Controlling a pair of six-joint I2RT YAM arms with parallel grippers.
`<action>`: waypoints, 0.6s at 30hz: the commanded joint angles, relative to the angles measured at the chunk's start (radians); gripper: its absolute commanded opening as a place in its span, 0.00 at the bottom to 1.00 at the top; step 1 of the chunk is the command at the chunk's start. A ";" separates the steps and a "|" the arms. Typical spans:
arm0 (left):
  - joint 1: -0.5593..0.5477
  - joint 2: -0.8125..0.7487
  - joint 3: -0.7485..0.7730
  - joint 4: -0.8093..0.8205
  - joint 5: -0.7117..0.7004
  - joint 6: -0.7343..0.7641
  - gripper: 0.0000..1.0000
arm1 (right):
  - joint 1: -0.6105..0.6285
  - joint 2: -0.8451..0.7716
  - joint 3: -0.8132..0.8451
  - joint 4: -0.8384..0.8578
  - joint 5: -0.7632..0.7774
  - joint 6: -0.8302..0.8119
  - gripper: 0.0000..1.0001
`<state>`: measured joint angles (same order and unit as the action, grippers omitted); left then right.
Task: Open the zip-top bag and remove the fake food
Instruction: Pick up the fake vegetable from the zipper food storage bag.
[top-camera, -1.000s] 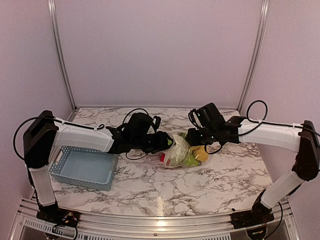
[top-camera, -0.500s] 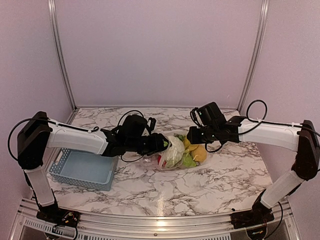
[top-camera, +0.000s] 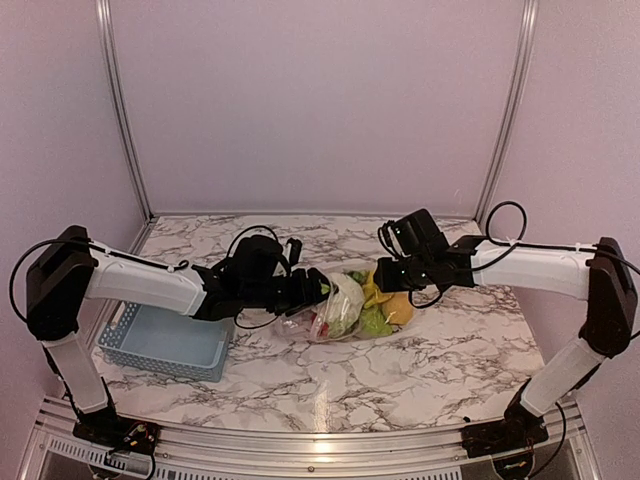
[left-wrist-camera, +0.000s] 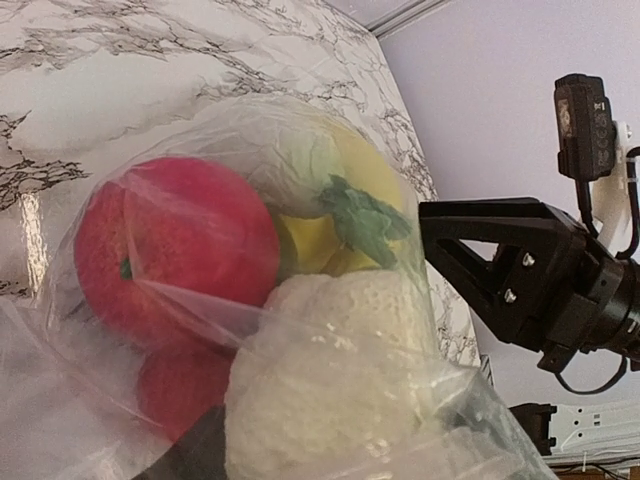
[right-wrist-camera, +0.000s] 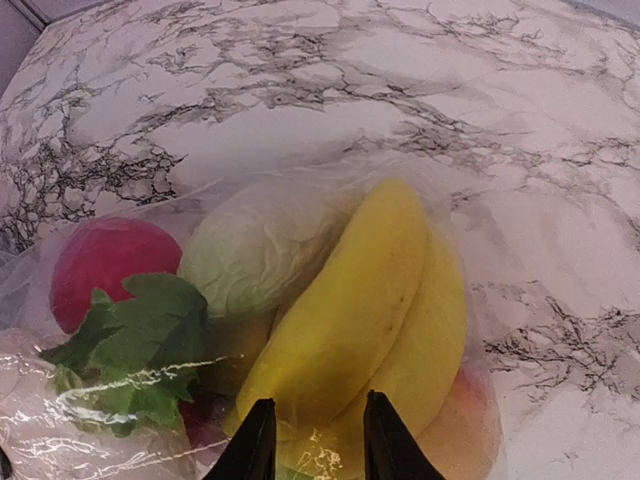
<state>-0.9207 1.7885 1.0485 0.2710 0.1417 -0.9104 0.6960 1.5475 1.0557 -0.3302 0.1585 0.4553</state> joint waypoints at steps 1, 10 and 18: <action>0.018 -0.054 -0.068 0.031 0.014 -0.021 0.69 | -0.017 0.022 -0.008 -0.002 0.026 -0.008 0.28; 0.034 -0.081 -0.117 0.063 0.020 -0.037 0.80 | -0.018 0.046 -0.008 -0.001 0.032 -0.011 0.26; 0.053 -0.100 -0.158 0.130 0.032 -0.064 0.74 | -0.035 0.048 -0.017 0.001 0.030 -0.012 0.25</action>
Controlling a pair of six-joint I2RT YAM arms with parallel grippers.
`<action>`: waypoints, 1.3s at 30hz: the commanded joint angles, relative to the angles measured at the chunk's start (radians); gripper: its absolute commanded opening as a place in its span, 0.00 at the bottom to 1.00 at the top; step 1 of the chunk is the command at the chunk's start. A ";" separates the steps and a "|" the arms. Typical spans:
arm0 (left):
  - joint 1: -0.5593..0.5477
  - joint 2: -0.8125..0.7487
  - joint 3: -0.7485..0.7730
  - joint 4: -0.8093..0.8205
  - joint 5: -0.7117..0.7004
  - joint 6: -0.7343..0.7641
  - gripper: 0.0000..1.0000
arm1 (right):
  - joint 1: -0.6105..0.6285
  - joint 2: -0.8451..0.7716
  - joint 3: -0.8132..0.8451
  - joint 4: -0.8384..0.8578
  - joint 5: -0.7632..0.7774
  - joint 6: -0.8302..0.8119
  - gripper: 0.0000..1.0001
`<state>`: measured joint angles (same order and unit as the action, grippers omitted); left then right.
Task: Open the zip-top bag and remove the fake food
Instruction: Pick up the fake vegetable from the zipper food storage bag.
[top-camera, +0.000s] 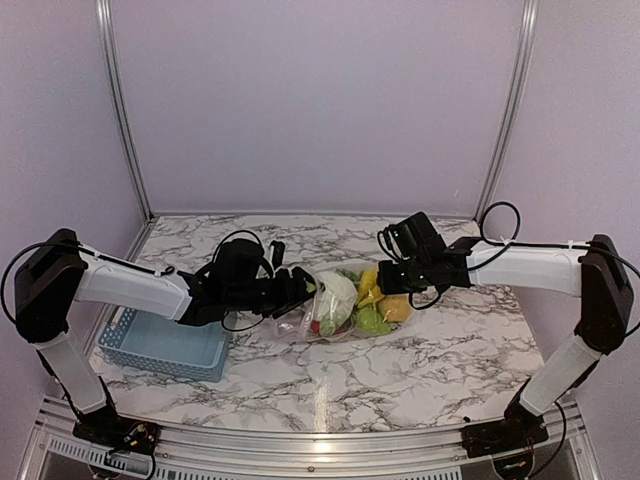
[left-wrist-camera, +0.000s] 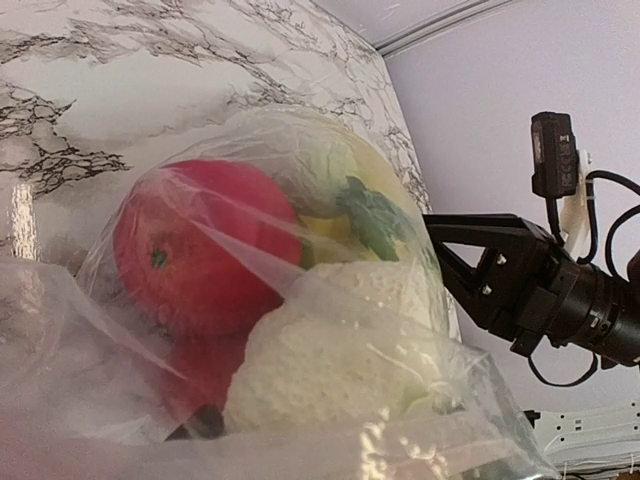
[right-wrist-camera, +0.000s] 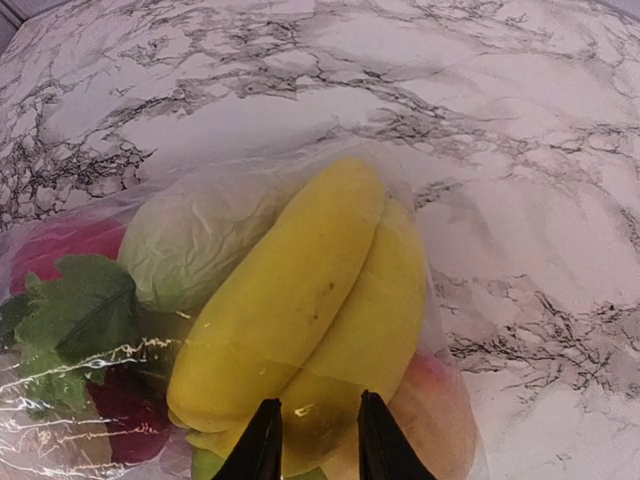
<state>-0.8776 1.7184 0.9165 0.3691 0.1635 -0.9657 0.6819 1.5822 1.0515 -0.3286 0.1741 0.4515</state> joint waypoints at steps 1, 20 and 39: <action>0.011 -0.032 -0.028 0.038 0.009 -0.011 0.74 | -0.021 0.013 -0.013 -0.001 0.015 -0.008 0.25; 0.034 -0.037 -0.110 0.227 0.052 -0.102 0.73 | -0.021 0.007 -0.012 -0.009 0.012 -0.013 0.23; 0.055 -0.059 -0.148 0.259 0.050 -0.121 0.33 | -0.021 0.010 -0.014 -0.009 0.016 -0.011 0.23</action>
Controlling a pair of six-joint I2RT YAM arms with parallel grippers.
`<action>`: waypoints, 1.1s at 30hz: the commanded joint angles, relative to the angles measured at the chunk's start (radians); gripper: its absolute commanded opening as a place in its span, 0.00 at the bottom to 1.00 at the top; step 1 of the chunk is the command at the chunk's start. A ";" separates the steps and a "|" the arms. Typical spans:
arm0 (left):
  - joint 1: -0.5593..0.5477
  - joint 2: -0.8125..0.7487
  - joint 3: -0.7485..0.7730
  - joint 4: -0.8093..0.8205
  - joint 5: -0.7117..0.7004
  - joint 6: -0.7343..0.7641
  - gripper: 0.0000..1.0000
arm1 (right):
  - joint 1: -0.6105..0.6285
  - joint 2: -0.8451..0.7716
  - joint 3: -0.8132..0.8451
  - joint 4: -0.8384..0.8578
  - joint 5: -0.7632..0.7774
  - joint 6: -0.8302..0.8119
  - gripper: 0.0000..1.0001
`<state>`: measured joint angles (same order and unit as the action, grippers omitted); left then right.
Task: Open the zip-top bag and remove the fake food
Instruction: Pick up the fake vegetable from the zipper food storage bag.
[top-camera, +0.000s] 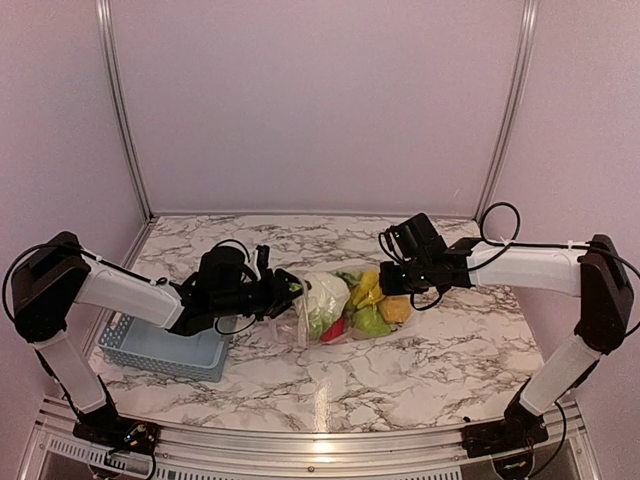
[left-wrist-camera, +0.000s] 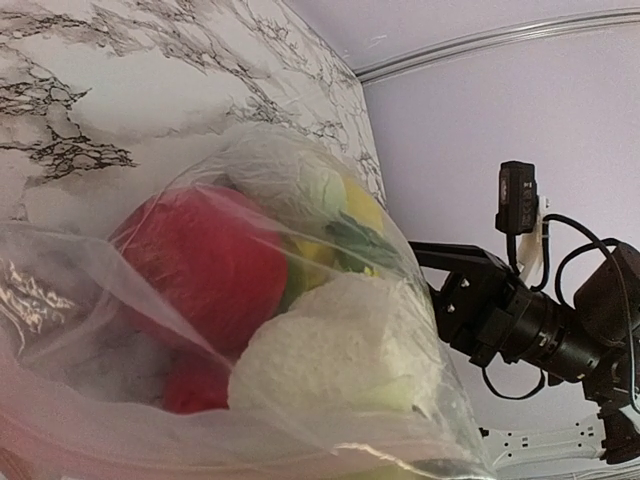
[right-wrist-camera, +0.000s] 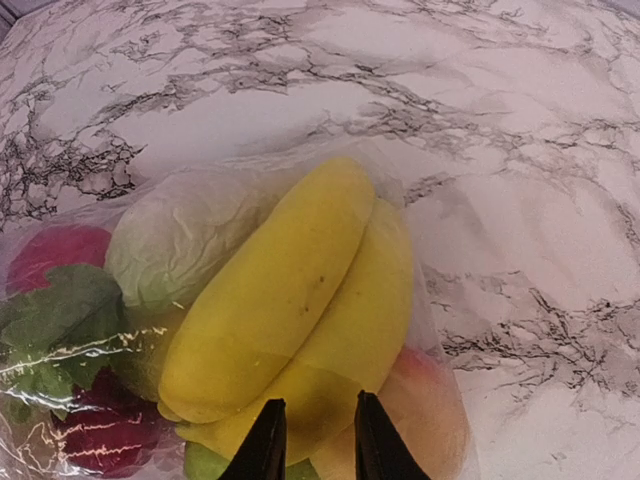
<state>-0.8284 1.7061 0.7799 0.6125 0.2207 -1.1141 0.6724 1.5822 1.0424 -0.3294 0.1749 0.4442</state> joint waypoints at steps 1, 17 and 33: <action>0.006 -0.057 -0.009 -0.010 -0.017 0.040 0.32 | -0.011 0.009 -0.005 -0.007 0.015 -0.003 0.23; 0.006 -0.259 0.023 -0.429 -0.213 0.202 0.30 | -0.011 0.010 -0.003 0.002 0.006 -0.006 0.23; 0.006 -0.347 0.063 -0.666 -0.283 0.306 0.31 | 0.010 -0.014 0.021 0.021 -0.015 -0.017 0.22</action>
<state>-0.8272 1.3479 0.7971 -0.0208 -0.0723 -0.8505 0.6716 1.5822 1.0359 -0.3157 0.1604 0.4435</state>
